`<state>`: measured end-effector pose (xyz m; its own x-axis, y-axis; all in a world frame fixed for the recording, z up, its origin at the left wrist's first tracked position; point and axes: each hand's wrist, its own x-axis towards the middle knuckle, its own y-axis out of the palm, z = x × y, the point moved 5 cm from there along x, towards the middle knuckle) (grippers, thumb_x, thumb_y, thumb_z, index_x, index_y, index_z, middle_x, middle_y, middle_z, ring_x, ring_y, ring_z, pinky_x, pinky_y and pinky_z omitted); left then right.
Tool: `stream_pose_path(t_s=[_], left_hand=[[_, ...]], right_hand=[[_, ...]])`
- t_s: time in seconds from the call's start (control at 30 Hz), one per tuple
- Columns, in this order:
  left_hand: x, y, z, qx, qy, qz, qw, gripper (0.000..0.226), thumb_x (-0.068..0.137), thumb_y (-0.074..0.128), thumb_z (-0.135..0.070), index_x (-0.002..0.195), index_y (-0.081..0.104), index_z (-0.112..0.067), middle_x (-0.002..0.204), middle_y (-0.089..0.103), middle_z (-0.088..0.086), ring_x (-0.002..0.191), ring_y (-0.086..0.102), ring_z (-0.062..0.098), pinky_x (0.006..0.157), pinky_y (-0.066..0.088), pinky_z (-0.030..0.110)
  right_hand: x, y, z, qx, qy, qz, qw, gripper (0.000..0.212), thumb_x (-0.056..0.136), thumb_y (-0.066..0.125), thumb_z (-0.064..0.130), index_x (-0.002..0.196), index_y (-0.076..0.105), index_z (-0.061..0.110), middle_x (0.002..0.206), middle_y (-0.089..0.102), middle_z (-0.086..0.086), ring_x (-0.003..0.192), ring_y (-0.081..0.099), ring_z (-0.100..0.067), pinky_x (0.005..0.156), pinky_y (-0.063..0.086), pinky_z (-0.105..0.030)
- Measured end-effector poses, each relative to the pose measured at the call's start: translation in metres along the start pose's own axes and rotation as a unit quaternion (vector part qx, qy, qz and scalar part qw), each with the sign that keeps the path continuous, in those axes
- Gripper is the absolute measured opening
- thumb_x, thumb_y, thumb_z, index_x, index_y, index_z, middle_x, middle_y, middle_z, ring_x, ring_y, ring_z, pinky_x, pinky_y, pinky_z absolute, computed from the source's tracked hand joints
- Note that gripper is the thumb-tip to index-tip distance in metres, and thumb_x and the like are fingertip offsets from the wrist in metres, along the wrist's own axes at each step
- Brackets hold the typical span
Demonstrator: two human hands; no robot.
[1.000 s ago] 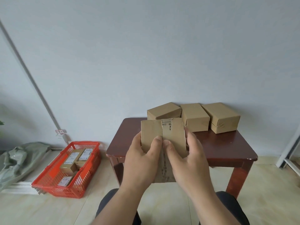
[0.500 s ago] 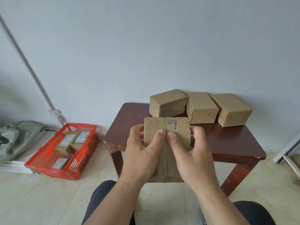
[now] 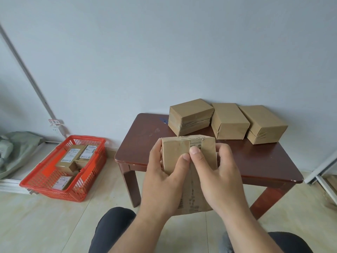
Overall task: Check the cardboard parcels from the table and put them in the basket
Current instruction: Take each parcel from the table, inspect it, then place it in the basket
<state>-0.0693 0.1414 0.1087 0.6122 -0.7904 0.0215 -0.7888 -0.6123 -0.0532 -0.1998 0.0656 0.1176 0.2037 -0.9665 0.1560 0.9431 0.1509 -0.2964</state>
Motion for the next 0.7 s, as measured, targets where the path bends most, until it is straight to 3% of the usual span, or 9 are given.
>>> stream_pose_path(t_s=[0.17,0.4,0.57,0.7], left_hand=[[0.009,-0.006,0.0,-0.012,-0.019,-0.019,1.0,0.04,0.091,0.07,-0.053,0.127,0.055,-0.043,0.103,0.071,-0.032,0.093,0.069,-0.009,0.077,0.051,0.022],[0.001,0.0,-0.004,0.008,0.018,-0.022,1.0,0.042,0.09,0.075,-0.045,0.126,0.053,-0.042,0.104,0.068,-0.039,0.094,0.067,-0.013,0.069,0.049,0.005],[0.0,-0.002,-0.004,0.012,0.037,-0.025,0.999,0.055,0.085,0.078,-0.047,0.133,0.051,-0.049,0.112,0.068,-0.036,0.101,0.07,-0.008,0.085,0.056,0.024],[0.004,-0.003,-0.007,0.006,0.04,0.003,0.999,0.052,0.084,0.069,-0.055,0.133,0.054,-0.047,0.109,0.072,-0.032,0.097,0.069,-0.009,0.074,0.05,0.009]], right_hand=[[-0.011,0.003,0.0,-0.027,-0.043,-0.025,0.998,0.044,0.08,0.062,0.077,0.103,0.056,0.039,0.102,0.07,0.014,0.093,0.067,0.0,0.072,0.055,-0.035],[-0.008,0.0,0.003,0.031,0.006,-0.011,0.999,0.048,0.074,0.058,0.08,0.101,0.055,0.04,0.106,0.07,0.014,0.094,0.063,0.007,0.072,0.049,-0.03],[-0.008,0.004,0.0,0.086,0.056,0.008,0.995,0.057,0.07,0.058,0.08,0.101,0.056,0.033,0.097,0.07,0.018,0.088,0.064,0.008,0.075,0.047,-0.031],[-0.012,0.002,-0.002,0.073,0.045,0.0,0.996,0.042,0.079,0.062,0.074,0.101,0.053,0.04,0.1,0.07,0.015,0.089,0.065,0.005,0.072,0.05,-0.029]])
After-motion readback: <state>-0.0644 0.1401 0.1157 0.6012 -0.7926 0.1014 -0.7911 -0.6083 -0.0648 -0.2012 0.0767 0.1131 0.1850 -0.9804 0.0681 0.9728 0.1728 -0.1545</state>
